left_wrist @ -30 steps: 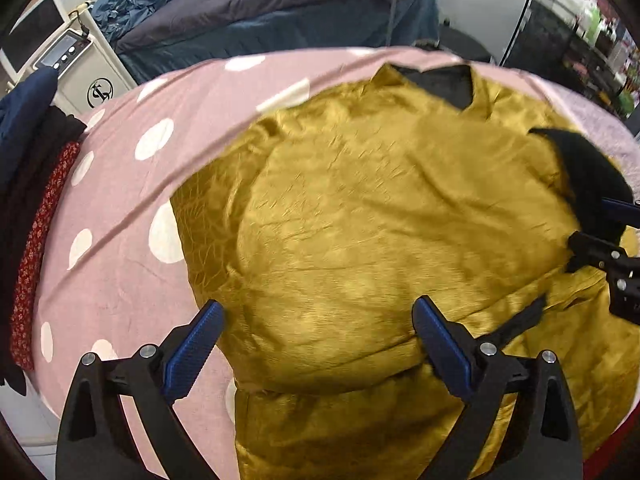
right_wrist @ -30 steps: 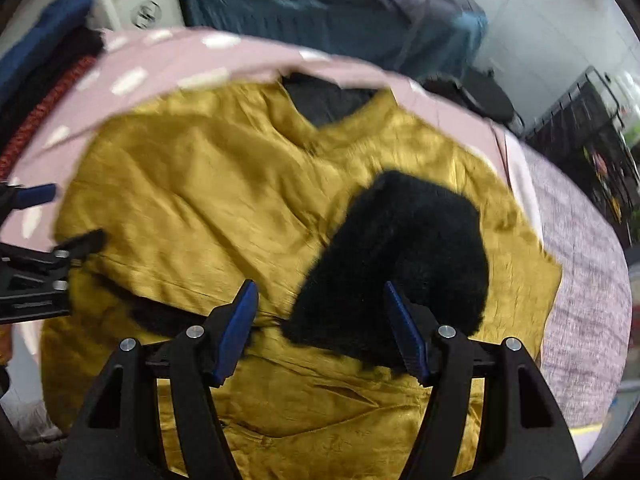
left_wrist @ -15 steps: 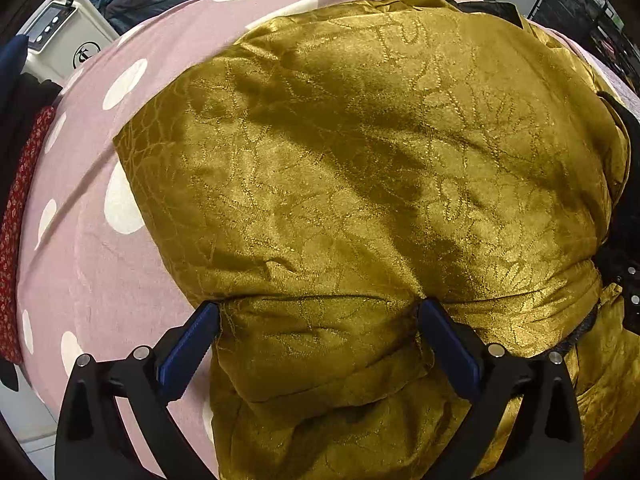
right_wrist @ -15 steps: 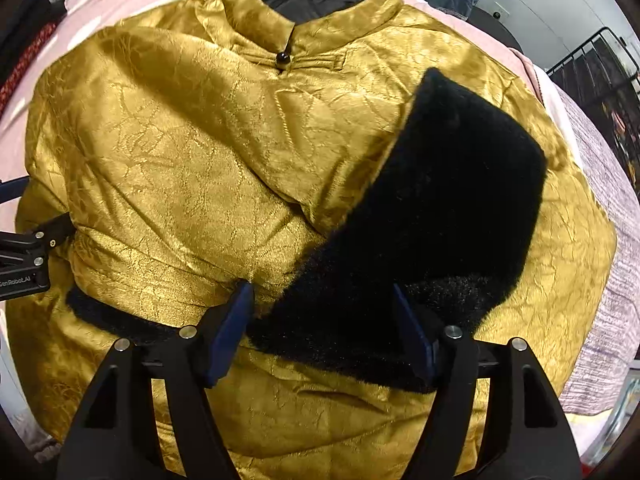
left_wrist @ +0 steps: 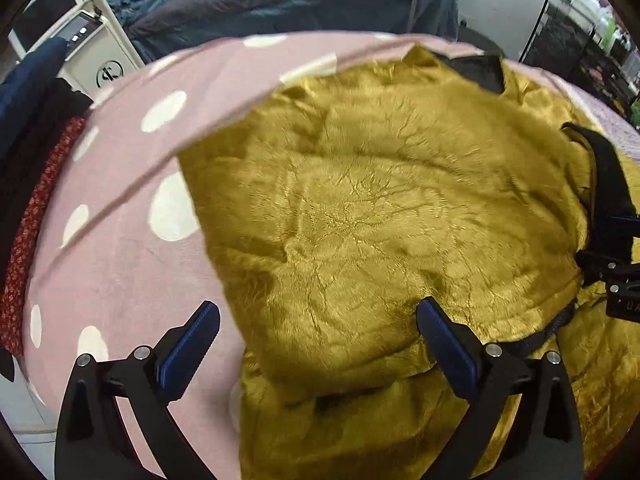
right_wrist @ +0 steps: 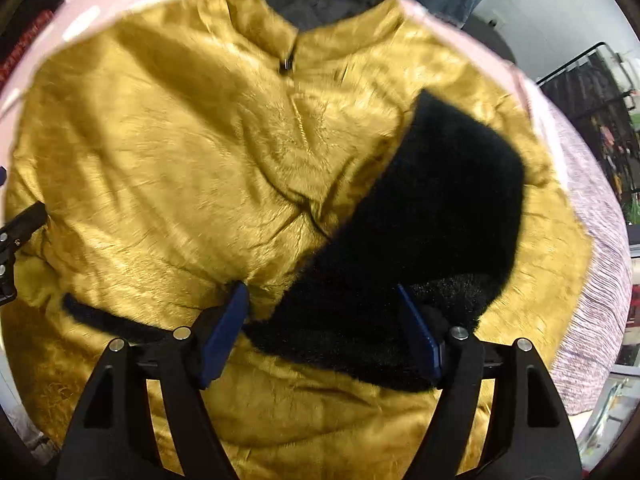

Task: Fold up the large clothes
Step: 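Grasp the jacket side with the left gripper and fold it toward the buttons, then grasp the jacket hem with both grippers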

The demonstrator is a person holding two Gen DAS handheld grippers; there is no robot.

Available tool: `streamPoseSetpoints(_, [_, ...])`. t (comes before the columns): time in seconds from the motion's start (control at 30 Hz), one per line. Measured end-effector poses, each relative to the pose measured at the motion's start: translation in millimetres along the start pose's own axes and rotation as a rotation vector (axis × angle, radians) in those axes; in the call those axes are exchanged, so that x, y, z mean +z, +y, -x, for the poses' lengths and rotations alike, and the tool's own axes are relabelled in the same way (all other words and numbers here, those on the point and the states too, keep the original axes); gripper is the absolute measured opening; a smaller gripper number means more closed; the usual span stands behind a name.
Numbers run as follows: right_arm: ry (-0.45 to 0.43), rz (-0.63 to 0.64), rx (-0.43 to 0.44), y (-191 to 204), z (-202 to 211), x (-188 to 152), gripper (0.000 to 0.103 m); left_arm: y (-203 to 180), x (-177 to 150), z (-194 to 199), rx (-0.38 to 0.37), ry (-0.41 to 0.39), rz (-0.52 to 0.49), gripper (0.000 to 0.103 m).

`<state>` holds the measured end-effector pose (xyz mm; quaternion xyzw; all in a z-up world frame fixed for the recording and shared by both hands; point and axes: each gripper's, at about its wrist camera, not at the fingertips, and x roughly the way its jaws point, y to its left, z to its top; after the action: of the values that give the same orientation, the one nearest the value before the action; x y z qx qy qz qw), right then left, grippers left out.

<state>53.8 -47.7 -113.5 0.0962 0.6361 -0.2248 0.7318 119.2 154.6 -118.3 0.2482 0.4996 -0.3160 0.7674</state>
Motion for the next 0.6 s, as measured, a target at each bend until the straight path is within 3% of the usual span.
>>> streamPoseSetpoints(0.13, [-0.097,-0.02,0.043,-6.5,38.1,-29.0,0.081,18.7,-30.9,30.2,-0.025,-0.037,0.024,0.097])
streamPoseSetpoints(0.3, [-0.056,-0.152,0.123,-35.8,46.3,-80.0,0.081,37.1,-68.5,41.6,-0.029,0.011,0.082,0.097])
streamPoseSetpoints(0.43, [-0.033,-0.203,0.118,-64.0,44.4,-123.8,0.081,49.2,-88.5,35.3,-0.077,0.104,0.134,0.097])
streamPoseSetpoints(0.6, [-0.043,-0.255,0.132,-96.1,52.5,-166.4,0.081,58.7,-101.7,34.3,-0.129,0.151,0.157,0.097])
